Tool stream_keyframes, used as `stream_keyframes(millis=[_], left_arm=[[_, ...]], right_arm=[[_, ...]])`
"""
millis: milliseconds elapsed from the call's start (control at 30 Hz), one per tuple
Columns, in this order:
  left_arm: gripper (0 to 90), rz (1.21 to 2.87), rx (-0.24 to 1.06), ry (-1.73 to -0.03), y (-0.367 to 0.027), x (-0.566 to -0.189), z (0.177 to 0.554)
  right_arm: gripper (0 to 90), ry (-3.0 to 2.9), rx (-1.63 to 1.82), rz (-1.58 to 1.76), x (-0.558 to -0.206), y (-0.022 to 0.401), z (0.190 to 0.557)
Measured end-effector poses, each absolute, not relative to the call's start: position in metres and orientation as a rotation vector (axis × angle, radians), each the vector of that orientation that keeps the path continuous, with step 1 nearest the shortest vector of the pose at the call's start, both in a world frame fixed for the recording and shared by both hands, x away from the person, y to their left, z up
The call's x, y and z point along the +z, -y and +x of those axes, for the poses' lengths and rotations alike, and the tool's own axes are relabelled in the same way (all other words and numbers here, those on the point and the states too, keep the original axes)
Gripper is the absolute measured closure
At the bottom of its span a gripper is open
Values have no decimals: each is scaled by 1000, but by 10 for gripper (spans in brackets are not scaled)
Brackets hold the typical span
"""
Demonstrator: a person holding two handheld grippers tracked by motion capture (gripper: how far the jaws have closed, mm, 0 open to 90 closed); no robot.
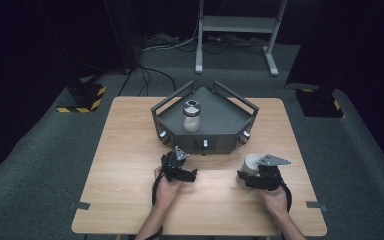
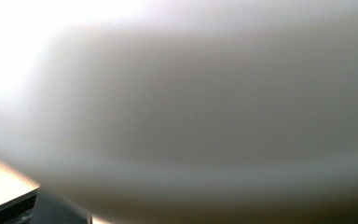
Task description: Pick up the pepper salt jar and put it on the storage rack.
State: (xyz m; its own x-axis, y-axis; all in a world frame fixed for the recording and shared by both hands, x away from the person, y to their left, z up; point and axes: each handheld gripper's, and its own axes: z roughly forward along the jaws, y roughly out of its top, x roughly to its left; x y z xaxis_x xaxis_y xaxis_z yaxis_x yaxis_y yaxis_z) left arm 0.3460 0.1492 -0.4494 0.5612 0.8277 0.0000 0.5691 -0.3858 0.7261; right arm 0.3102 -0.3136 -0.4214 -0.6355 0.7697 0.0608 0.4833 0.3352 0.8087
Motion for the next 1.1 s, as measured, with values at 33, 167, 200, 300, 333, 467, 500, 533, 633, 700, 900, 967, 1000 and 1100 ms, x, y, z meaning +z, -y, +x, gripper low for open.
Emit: stream_keyframes(millis=[33, 167, 200, 300, 333, 467, 500, 533, 633, 700, 900, 967, 1000, 1100], left_arm=[[46, 2103, 480, -1115, -149, -449, 346], [46, 2103, 480, -1115, -149, -449, 346], [46, 2103, 479, -1115, -149, -449, 346], [46, 2104, 482, -1113, -149, -449, 346], [46, 2106, 482, -1112, -149, -449, 346], [46, 2105, 482, -1113, -149, -449, 346], [46, 2103, 480, -1115, -149, -449, 346], [46, 2105, 481, -1113, -149, -449, 346], [46, 2106, 484, -1111, -149, -449, 346], [47, 2106, 484, -1111, -149, -449, 346], [47, 2106, 484, -1111, -149, -449, 346], [47, 2106, 484, -1111, -149, -449, 346], [47, 2106, 484, -1111, -149, -449, 346], [47, 2104, 481, -1114, -149, -449, 346]], right_arm=[[300, -2270, 1203, 1112, -422, 314, 310], [301, -2268, 1203, 1111, -422, 313, 309], [302, -2266, 1204, 1110, -422, 313, 309], [303, -2262, 1207, 1106, -423, 314, 308], [303, -2262, 1208, 1105, -423, 314, 308], [304, -2263, 1205, 1100, -423, 314, 308], [305, -2262, 1205, 1099, -423, 314, 308], [305, -2262, 1205, 1098, -423, 314, 308], [305, -2262, 1203, 1096, -423, 313, 308], [306, -2262, 1202, 1094, -423, 313, 308], [306, -2261, 1207, 1098, -422, 314, 308], [306, -2262, 1210, 1097, -421, 314, 308], [306, -2262, 1212, 1094, -420, 314, 309], [306, -2262, 1215, 1089, -418, 314, 309]])
